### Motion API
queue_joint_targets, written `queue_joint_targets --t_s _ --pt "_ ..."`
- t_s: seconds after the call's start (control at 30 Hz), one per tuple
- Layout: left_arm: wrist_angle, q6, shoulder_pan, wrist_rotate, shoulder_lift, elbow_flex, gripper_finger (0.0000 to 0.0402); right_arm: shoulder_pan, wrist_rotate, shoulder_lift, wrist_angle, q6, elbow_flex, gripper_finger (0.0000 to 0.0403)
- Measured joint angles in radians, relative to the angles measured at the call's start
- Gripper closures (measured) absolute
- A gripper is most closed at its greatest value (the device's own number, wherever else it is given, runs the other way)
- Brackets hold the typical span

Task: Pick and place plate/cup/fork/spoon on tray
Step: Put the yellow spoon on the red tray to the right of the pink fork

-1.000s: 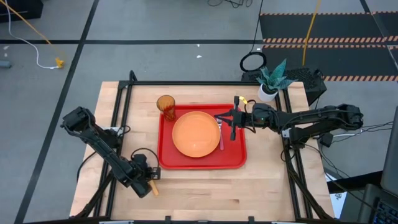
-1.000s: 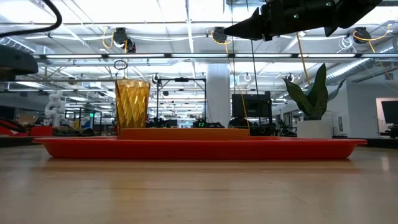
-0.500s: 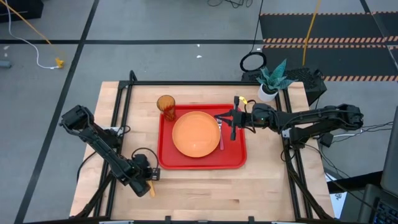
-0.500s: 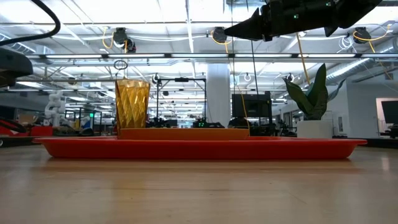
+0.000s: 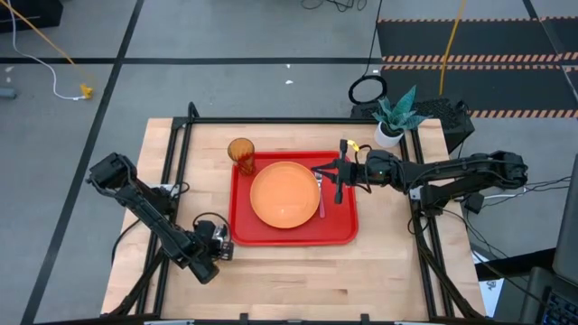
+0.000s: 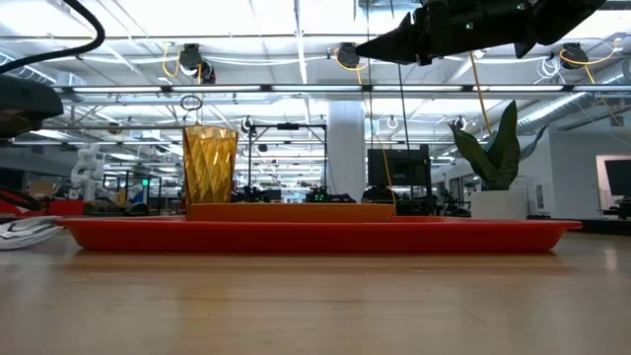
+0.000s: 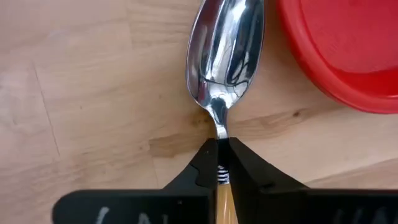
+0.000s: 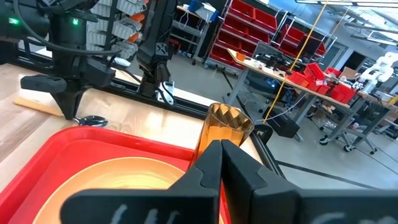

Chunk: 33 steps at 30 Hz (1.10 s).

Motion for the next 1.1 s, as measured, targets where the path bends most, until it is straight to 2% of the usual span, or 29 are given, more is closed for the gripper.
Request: queue_joint_targets --t_s 0.13,0.33,0.57,0.93,1.1 --pt "-0.001 0.047 -0.001 -0.003 -0.002 -0.001 0.0376 0.003 0.0 0.0 -0.001 0.008 0.0 0.0403" --pt "-0.032 0.095 -0.004 -0.006 -0.032 0.016 0.0388 0.015 0.0 0.0 -0.002 0.008 0.0 0.0403" --pt "-0.049 0.175 -0.005 -0.08 -0.09 0.024 0.0398 0.027 -0.001 0.0 -0.002 0.046 0.0 0.0403" --pt "-0.059 0.232 -0.005 -0.083 -0.091 0.025 0.04 0.057 0.0 0.0 -0.06 0.098 0.0 0.0403" --pt "-0.077 0.252 -0.011 -0.07 -0.133 0.027 0.04 0.077 0.001 0.0 -0.06 0.113 0.0 0.0403"
